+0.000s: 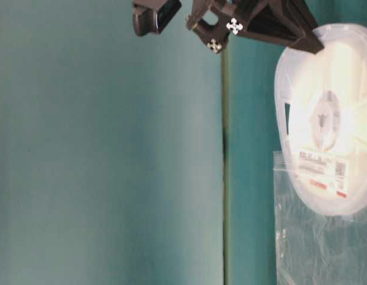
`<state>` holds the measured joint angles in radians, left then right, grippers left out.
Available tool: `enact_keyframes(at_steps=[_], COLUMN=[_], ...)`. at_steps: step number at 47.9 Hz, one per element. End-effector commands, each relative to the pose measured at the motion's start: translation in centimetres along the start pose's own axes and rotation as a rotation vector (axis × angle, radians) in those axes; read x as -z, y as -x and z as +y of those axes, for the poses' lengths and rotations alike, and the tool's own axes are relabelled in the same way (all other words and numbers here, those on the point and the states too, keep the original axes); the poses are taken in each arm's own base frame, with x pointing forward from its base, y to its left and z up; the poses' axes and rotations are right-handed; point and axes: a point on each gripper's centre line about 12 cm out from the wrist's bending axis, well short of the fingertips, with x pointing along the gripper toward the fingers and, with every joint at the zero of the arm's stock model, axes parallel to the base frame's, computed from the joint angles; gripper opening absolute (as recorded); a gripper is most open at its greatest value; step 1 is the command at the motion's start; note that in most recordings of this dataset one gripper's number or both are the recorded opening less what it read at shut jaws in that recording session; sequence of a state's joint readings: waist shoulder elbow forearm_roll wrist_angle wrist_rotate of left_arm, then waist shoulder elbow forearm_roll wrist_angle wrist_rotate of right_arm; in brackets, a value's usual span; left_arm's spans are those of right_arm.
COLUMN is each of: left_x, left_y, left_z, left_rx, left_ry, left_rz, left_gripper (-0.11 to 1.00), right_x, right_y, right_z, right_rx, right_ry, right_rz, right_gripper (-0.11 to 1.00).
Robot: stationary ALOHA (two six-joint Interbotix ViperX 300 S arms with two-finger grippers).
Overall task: Take out the reel from the clear zip bag.
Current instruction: 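Pull the reel rightward out of the bag while left gripper holds bag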
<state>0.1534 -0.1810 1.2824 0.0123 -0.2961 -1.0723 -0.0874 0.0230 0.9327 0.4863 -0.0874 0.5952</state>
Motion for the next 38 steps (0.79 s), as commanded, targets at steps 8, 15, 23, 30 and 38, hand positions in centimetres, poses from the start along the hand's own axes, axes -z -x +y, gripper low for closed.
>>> enact_keyframes(at_steps=[8, 15, 23, 30, 38], left_x=[-0.3, -0.4, -0.3, -0.4, -0.4], left_y=[-0.1, -0.1, -0.1, -0.1, -0.1], left_z=[-0.5, -0.6, -0.6, -0.6, -0.6], left_rx=[0.016, 0.017, 0.018, 0.017, 0.017], left_ry=[-0.002, -0.002, -0.005, -0.005, -0.003], left_rz=[-0.01, -0.01, -0.009, -0.01, -0.01], left_gripper=[0.01, 0.01, 0.01, 0.01, 0.01], right_x=[0.3, 0.5, 0.7, 0.9, 1.0], right_y=[0.9, 1.4, 2.0, 2.4, 2.6], right_z=[-0.4, -1.0, -1.4, -1.7, -1.8], right_rx=[-0.002, 0.003, 0.002, 0.001, 0.0], right_ry=[-0.019, -0.03, -0.031, -0.033, -0.033], right_rz=[0.003, 0.005, 0.006, 0.006, 0.006], right_gripper=[0.06, 0.06, 0.06, 0.06, 0.06])
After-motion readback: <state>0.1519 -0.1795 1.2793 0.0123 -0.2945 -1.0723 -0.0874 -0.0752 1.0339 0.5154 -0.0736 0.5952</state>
